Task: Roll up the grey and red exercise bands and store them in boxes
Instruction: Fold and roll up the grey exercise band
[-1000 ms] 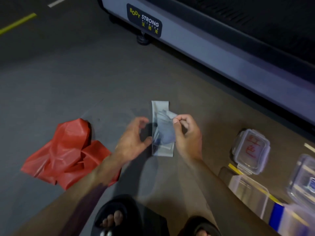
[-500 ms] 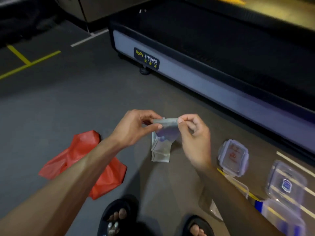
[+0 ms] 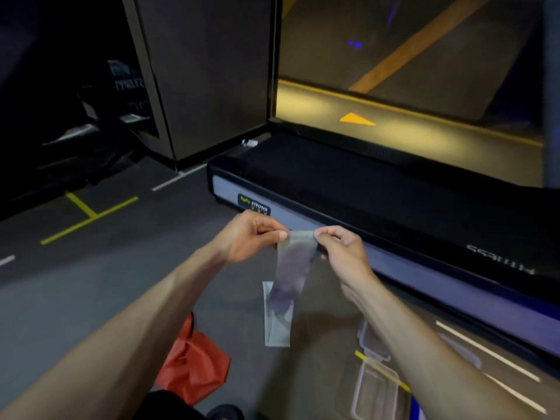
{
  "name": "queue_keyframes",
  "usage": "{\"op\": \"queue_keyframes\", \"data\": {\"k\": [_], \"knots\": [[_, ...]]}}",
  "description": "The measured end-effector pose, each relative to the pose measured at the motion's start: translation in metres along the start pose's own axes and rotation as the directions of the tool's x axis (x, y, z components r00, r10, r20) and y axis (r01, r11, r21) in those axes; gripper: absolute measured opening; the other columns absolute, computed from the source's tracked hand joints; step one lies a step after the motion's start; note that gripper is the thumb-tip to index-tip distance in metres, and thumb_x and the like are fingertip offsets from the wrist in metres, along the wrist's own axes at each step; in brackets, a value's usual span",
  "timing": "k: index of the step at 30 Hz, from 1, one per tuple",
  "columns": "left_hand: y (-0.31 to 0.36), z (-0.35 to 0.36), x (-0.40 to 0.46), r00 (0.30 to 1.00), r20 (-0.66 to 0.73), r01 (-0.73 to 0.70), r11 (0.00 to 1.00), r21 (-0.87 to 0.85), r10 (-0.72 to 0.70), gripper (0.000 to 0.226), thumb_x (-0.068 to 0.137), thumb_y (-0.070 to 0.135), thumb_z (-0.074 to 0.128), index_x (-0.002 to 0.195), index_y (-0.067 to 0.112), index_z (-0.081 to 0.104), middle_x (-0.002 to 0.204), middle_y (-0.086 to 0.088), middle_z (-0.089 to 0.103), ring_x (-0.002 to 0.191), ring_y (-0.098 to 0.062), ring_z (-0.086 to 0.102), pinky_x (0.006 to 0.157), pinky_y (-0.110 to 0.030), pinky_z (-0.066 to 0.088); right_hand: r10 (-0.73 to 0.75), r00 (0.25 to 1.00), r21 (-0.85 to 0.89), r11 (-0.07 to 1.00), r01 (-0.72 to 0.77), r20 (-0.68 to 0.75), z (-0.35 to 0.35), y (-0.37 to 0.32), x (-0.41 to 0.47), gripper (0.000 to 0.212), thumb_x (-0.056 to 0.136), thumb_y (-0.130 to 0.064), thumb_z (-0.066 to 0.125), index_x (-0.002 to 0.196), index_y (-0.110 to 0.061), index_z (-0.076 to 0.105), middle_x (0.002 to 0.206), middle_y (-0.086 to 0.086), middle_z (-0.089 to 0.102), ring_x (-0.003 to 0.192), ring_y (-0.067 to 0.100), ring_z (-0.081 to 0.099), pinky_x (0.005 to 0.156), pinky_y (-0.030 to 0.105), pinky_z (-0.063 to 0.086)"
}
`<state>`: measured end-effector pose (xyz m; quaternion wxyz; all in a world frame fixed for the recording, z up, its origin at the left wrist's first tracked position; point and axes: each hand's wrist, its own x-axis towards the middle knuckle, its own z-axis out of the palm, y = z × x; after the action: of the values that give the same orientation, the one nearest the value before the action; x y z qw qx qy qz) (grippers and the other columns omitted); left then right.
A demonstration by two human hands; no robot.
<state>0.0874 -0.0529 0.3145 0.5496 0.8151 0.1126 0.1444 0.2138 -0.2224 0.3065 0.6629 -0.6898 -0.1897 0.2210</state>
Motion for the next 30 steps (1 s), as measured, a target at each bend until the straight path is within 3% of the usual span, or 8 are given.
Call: {"op": "queue_keyframes", "data": {"k": [4,9,12,15,18,21,24,30], "knots": [[0.019,0.0,-0.009,0.996,-0.087,-0.022,0.996,0.081,0.029,0.01,0.095,0.017,0.071,0.096,0.012,0.08,0.091,-0.003,0.078,0.081,-0.005,0.067,0.085,-0.037,0.056,-0.108,0.991,0.019,0.994,0.11,-0.075,0.003,-0.014,-0.019,0.017,0.093,-0.005,0.067,0.08,-0.015,0.069,0.073,-0.003,0.071,0.068,0.004,0.06,0.071,0.024,0.046],[0.011,0.019,-0.028,0.965,-0.261,-0.04,0.998,-0.051,0.025,0.009,0.092,0.009,0.073,0.096,0.014,0.08,0.087,-0.008,0.078,0.072,-0.011,0.063,0.071,-0.03,0.055,-0.213,0.973,0.025,0.976,0.216,-0.095,0.007,-0.001,-0.037,0.015,0.093,-0.003,0.067,0.083,-0.014,0.068,0.073,-0.008,0.07,0.068,0.0,0.059,0.067,0.016,0.044],[0.008,0.018,-0.029,0.947,-0.318,-0.095,0.988,-0.122,0.052,0.012,0.091,0.006,0.073,0.1,0.014,0.075,0.07,-0.006,0.069,0.068,-0.011,0.059,0.07,-0.027,0.053,-0.241,0.969,0.042,0.969,0.243,-0.05,0.005,-0.003,-0.037,0.012,0.094,-0.005,0.067,0.093,-0.017,0.066,0.066,-0.007,0.064,0.06,0.003,0.051,0.06,0.017,0.039],[0.015,0.02,-0.032,0.953,-0.293,-0.13,0.981,-0.147,0.082,0.004,0.092,0.012,0.071,0.096,0.012,0.071,0.067,-0.005,0.06,0.067,-0.013,0.052,0.07,-0.028,0.046,-0.24,0.97,0.063,0.969,0.241,-0.025,0.001,-0.007,-0.038,0.019,0.094,-0.002,0.064,0.092,-0.02,0.067,0.063,-0.006,0.061,0.058,0.007,0.045,0.056,0.018,0.035],[0.015,0.024,-0.034,0.963,-0.246,-0.126,0.991,-0.04,0.113,0.005,0.093,0.016,0.069,0.093,0.015,0.074,0.075,-0.007,0.066,0.071,-0.014,0.053,0.071,-0.032,0.042,-0.228,0.973,0.082,0.97,0.229,-0.017,-0.002,-0.008,-0.037,0.023,0.091,0.005,0.063,0.085,-0.015,0.071,0.076,-0.005,0.07,0.071,0.006,0.06,0.068,0.017,0.044],[0.016,0.023,-0.033,0.972,-0.206,-0.103,0.992,0.073,0.116,0.019,0.098,0.008,0.064,0.095,0.021,0.077,0.093,0.002,0.076,0.085,-0.023,0.063,0.078,-0.031,0.047,-0.203,0.979,0.054,0.978,0.202,0.013,-0.004,-0.01,-0.038,0.018,0.09,0.005,0.065,0.085,-0.009,0.074,0.082,-0.006,0.076,0.079,0.001,0.067,0.074,0.011,0.047],[0.012,0.022,-0.031,0.972,-0.212,-0.068,0.984,0.162,0.102,0.024,0.1,0.013,0.061,0.097,0.03,0.077,0.099,0.014,0.076,0.094,-0.019,0.067,0.084,-0.036,0.05,-0.181,0.983,0.033,0.983,0.179,0.034,-0.007,-0.009,-0.035,0.015,0.089,0.002,0.067,0.087,-0.01,0.077,0.086,-0.004,0.078,0.079,-0.002,0.067,0.073,0.01,0.046],[0.01,0.031,-0.026,0.964,-0.265,0.001,0.993,0.117,0.03,0.019,0.101,0.024,0.058,0.099,0.031,0.076,0.097,0.014,0.076,0.096,-0.012,0.069,0.091,-0.049,0.055,-0.145,0.989,0.029,0.989,0.145,0.009,-0.01,-0.014,-0.032,0.015,0.089,-0.002,0.07,0.09,-0.012,0.08,0.088,-0.001,0.079,0.077,-0.002,0.067,0.077,0.018,0.047]]}}
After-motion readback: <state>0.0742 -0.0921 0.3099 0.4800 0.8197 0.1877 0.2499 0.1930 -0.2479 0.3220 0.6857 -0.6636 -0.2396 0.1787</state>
